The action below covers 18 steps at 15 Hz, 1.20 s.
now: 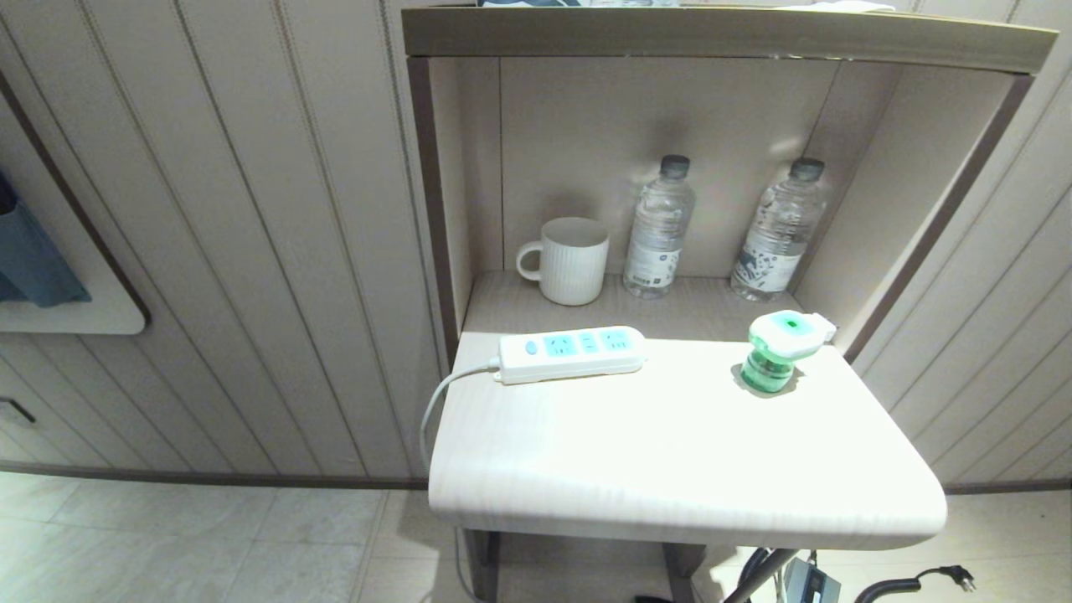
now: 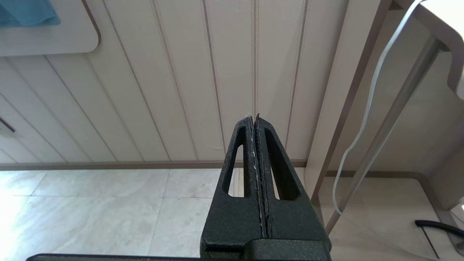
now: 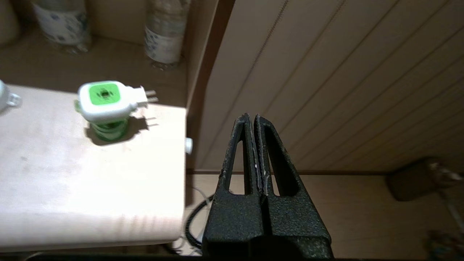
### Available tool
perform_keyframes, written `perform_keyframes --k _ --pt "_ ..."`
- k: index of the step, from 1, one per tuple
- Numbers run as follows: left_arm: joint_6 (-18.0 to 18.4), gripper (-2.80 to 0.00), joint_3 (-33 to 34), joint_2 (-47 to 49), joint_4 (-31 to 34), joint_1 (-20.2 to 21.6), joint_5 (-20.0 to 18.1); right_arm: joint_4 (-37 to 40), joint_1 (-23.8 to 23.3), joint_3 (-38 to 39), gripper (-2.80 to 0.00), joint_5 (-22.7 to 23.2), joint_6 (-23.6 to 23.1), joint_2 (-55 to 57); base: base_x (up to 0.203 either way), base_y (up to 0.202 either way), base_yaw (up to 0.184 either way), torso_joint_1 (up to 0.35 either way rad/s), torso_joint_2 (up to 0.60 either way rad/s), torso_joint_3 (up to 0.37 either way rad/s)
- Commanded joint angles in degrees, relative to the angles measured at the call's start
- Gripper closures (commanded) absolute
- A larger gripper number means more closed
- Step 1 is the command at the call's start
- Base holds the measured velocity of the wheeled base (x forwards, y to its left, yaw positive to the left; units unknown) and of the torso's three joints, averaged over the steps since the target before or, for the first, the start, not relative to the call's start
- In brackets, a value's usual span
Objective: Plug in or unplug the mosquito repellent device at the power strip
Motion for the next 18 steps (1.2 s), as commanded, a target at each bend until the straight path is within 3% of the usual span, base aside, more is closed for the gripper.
perform_keyframes --k 1,3,4,6,9,15,18 --pt "0.04 0.0 0.0 0.0 0.01 0.01 -0.02 12.25 -1.42 -12.84 0.0 5.84 9.32 3.83 0.0 0.0 0.0 0.0 0.0 0.0" --pt "0.04 0.0 0.0 0.0 0.01 0.01 -0.02 27.26 -0.29 -24.01 0.0 13.37 16.99 8.89 0.0 0.0 0.0 0.0 0.0 0.0" --pt "0.04 0.0 0.0 0.0 0.01 0.01 -0.02 35.25 2.4 -27.8 0.0 16.25 19.52 13.04 0.0 0.0 0.0 0.0 0.0 0.0" --pt "0.04 0.0 0.0 0.0 0.01 0.01 -0.02 41.51 10.85 -31.45 0.0 18.95 23.25 19.96 0.0 0.0 0.0 0.0 0.0 0.0" --pt "0.04 0.0 0.0 0.0 0.01 0.01 -0.02 43.25 16.23 -35.23 0.0 19.76 25.64 31.4 0.0 0.0 0.0 0.0 0.0 0.0" --pt "0.04 0.0 0.0 0.0 0.01 0.01 -0.02 43.27 19.88 -52.07 0.0 19.14 25.98 51.89 0.0 0.0 0.0 0.0 0.0 0.0" --pt "0.04 0.0 0.0 0.0 0.01 0.01 -0.02 36.38 21.32 -53.54 0.0 14.08 25.84 60.72 0.0 0.0 0.0 0.0 0.0 0.0"
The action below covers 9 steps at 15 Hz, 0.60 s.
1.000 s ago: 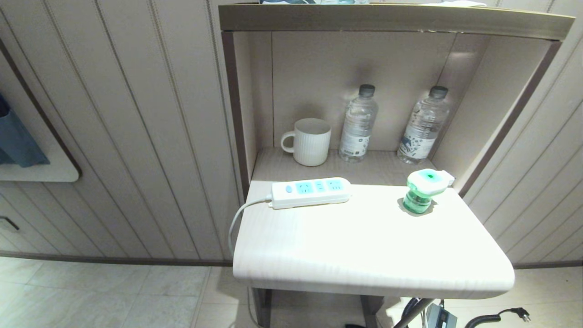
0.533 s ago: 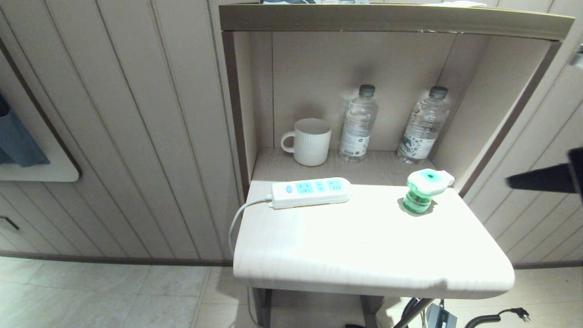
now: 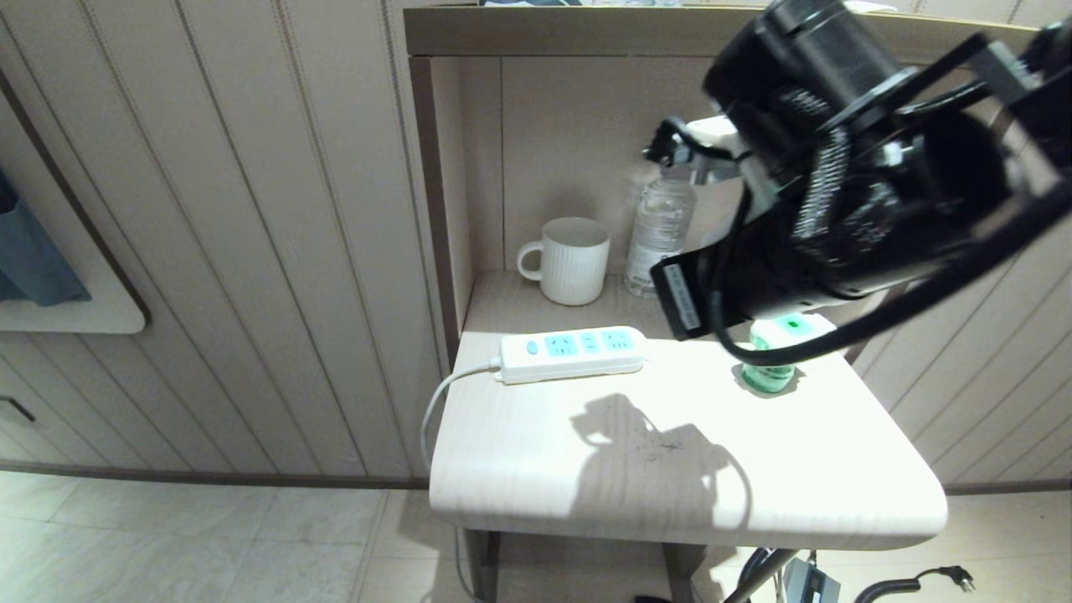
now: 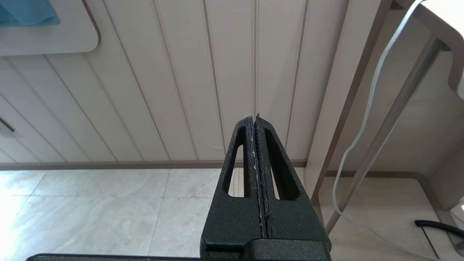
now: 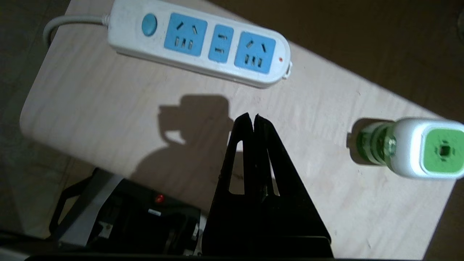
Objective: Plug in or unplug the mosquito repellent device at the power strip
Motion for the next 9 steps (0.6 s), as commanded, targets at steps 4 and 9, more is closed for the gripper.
perform_keyframes --k 4,9 --pt "0.02 0.0 0.0 0.0 0.02 0.01 -0.01 -15.56 -0.11 -1.17 0.0 -3.86 -1.97 12.8 0.0 0.0 0.0 0.0 0.0 0.0" --pt "0.02 0.0 0.0 0.0 0.02 0.01 -0.01 -18.88 -0.65 -1.18 0.0 -5.59 -4.1 15.84 0.0 0.0 0.0 0.0 0.0 0.0"
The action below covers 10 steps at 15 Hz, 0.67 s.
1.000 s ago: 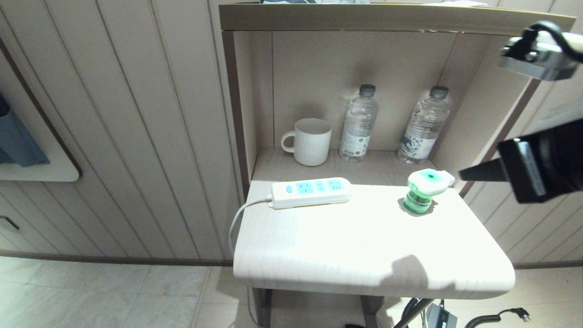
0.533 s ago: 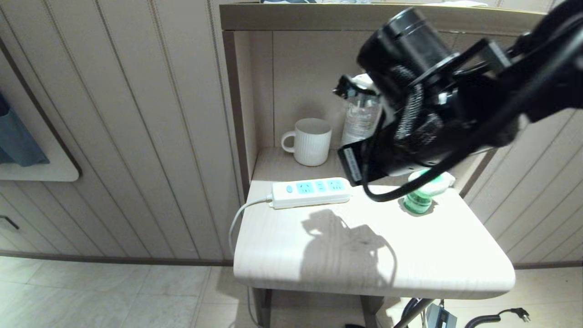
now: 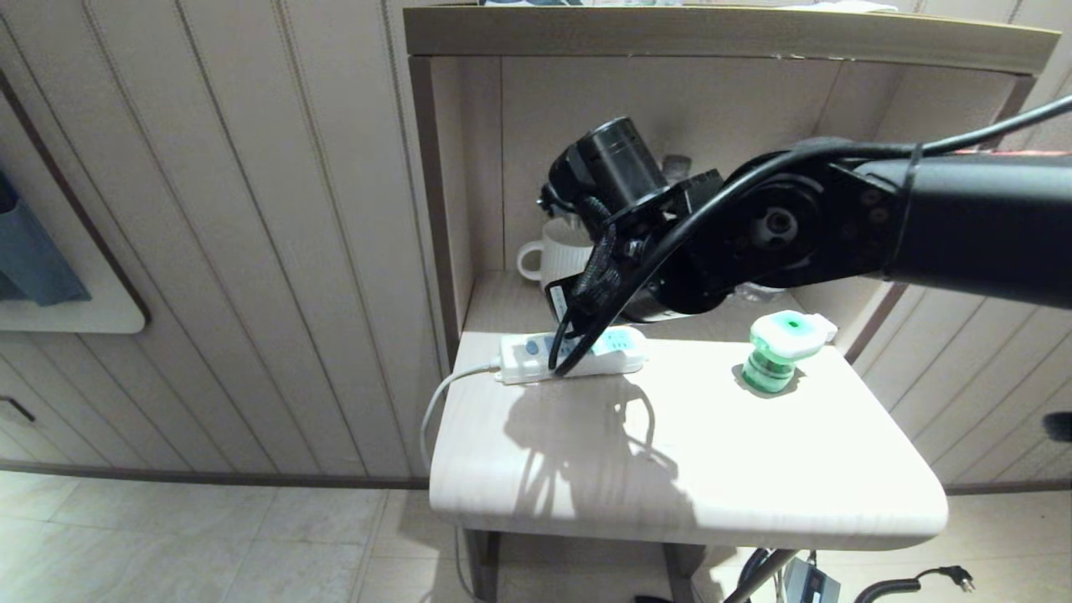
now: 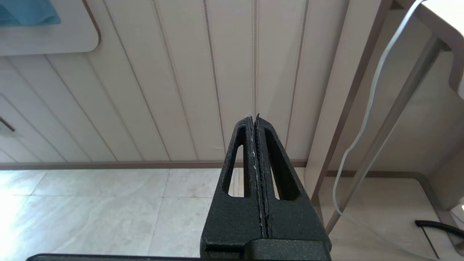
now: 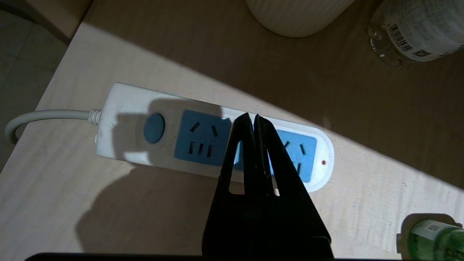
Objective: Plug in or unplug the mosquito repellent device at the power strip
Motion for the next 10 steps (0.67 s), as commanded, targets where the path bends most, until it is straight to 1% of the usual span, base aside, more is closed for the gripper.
perform_keyframes --k 1,6,10 --pt "0.03 0.0 0.0 0.0 0.01 0.01 0.0 -1.43 -0.12 0.02 0.0 -0.39 0.05 2.96 0.0 0.0 0.0 0.0 0.0 0.0" --pt "0.03 0.0 0.0 0.0 0.01 0.01 0.0 -10.15 -2.39 0.02 0.0 -0.36 -0.54 5.79 0.0 0.0 0.0 0.0 0.0 0.0" --pt "0.03 0.0 0.0 0.0 0.01 0.01 0.0 -10.85 -2.26 0.02 0.0 -0.36 -0.42 7.21 0.0 0.0 0.0 0.0 0.0 0.0"
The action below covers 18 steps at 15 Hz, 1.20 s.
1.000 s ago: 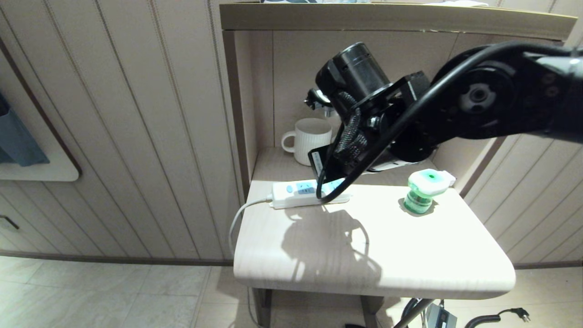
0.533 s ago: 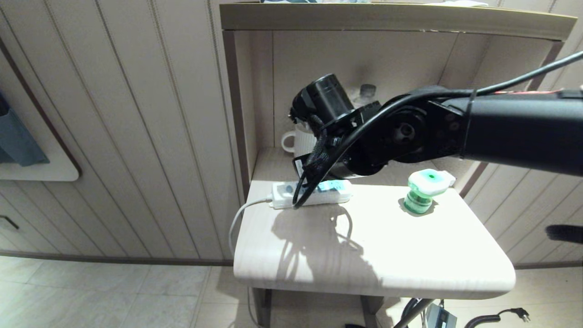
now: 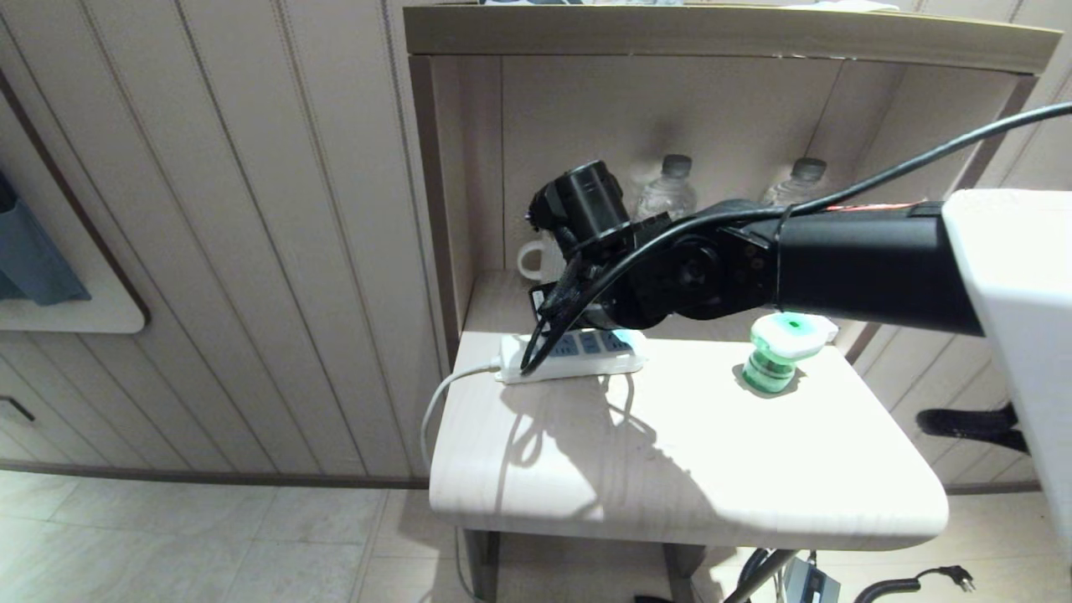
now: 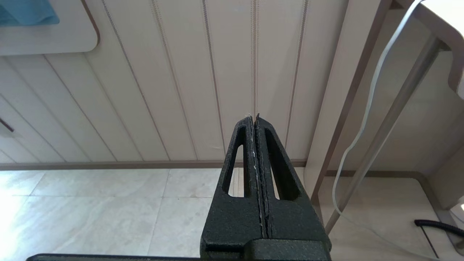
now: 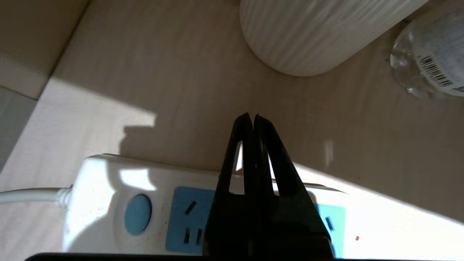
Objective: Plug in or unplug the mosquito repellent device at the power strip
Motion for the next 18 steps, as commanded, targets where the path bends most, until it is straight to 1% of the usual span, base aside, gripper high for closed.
perform_keyframes --k 1,6,11,18 --pt "0.02 0.0 0.0 0.01 0.01 0.01 0.0 0.2 0.22 0.02 0.0 -0.03 0.18 1.27 0.0 0.0 0.0 0.0 0.0 0.0" --pt "0.02 0.0 0.0 0.01 0.05 0.01 0.0 0.27 1.25 0.2 0.0 -0.11 0.75 3.15 0.0 0.0 0.0 0.0 0.0 0.0" --pt "0.02 0.0 0.0 0.01 0.01 0.01 0.0 0.63 2.19 1.93 0.0 -0.2 1.33 1.51 0.0 0.0 0.0 0.0 0.0 0.0" --pt "0.02 0.0 0.0 0.01 0.01 0.01 0.0 0.39 3.07 9.14 0.0 -0.2 1.87 -2.66 0.0 0.0 0.0 0.0 0.0 0.0"
